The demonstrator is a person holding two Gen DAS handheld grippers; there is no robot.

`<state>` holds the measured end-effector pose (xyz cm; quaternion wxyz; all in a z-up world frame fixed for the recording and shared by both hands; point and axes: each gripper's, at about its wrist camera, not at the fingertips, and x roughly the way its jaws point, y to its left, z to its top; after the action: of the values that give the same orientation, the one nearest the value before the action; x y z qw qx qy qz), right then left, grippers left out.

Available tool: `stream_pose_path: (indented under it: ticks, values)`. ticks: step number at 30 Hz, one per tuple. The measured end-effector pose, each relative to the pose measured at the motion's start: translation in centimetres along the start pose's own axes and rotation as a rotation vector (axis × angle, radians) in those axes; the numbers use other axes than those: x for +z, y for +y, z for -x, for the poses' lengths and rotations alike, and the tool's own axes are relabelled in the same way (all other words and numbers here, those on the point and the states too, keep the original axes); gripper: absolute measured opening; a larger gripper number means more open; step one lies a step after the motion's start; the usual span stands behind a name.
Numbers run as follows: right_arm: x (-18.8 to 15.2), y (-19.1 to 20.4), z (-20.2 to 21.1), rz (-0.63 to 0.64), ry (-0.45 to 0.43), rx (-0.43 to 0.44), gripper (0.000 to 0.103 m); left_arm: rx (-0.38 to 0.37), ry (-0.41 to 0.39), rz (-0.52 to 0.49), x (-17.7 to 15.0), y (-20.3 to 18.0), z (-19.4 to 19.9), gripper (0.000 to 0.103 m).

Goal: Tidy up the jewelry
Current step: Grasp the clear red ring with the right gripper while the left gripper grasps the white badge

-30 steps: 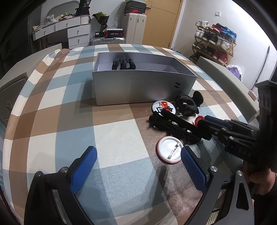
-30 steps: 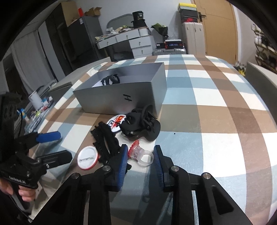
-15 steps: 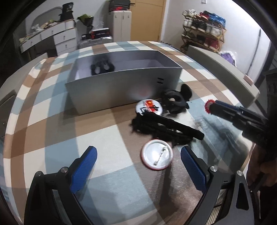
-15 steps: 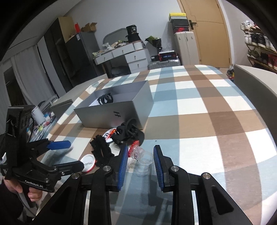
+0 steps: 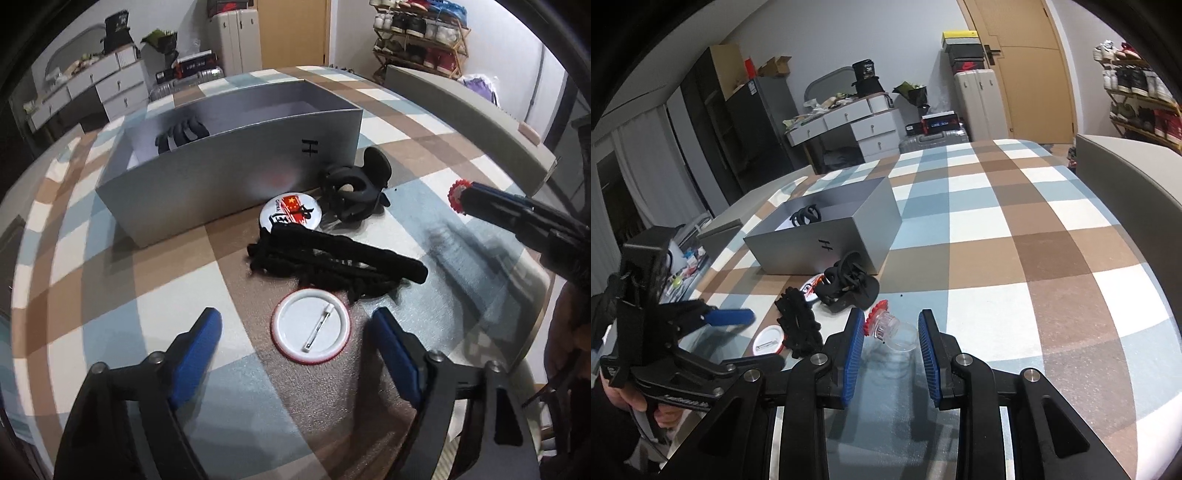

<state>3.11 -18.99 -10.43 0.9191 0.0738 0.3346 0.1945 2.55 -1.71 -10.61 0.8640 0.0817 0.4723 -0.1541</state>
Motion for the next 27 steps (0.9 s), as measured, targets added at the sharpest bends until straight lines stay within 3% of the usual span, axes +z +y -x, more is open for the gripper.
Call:
stream_pose_path:
  ticks: [2, 6, 20, 27]
  values:
    - [0.0, 0.0, 0.0, 0.001, 0.000, -0.001, 0.029, 0.006, -0.002, -0.002, 0.1, 0.1, 0.2, 0.068]
    - [0.0, 0.0, -0.1, 0.000, 0.006, 0.005, 0.029, -0.005, -0.009, -0.016, 0.2, -0.1, 0.5, 0.037]
    - [0.1, 0.2, 0.1, -0.008, 0.012, 0.015, 0.029, -0.005, -0.026, -0.008, -0.1, 0.0, 1.2, 0.037]
    - [0.9, 1.7, 0.7, 0.014, 0.000, 0.086, 0.029, -0.009, -0.076, 0.045, -0.1, 1.6, 2.9, 0.037]
